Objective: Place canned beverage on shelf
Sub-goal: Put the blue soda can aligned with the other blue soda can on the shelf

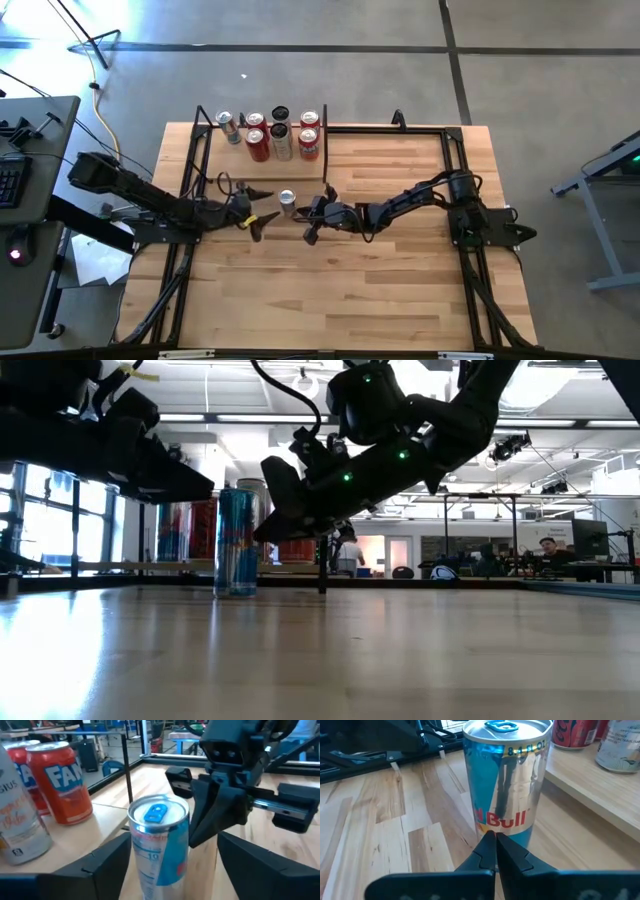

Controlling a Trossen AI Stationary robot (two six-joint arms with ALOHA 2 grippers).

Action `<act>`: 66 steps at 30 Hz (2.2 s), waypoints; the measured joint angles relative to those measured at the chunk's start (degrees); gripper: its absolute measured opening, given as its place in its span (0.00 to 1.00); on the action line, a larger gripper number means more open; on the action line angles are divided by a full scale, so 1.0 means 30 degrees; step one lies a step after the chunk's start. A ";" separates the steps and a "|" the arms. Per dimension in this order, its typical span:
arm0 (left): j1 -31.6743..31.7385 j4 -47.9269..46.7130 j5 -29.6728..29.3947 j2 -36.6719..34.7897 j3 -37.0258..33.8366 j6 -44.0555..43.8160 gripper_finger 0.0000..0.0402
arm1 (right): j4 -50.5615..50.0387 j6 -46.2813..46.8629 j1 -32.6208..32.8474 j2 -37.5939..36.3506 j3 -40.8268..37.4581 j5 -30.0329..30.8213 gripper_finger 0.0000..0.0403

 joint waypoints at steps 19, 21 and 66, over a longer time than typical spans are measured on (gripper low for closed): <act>0.4031 0.1172 0.4708 0.0046 0.0073 -0.0439 0.73 | 0.0000 -0.0062 0.0000 -0.0020 0.0000 -0.0025 0.00; 0.4172 0.1344 0.4915 0.0298 0.0235 -0.0393 0.73 | 0.0000 -0.0062 0.0000 -0.0020 0.0000 -0.0025 0.00; 0.7160 -1.8831 0.9519 -0.6693 0.9103 0.4852 0.55 | 0.0000 -0.0557 0.0000 -0.0027 0.0000 -0.0101 0.00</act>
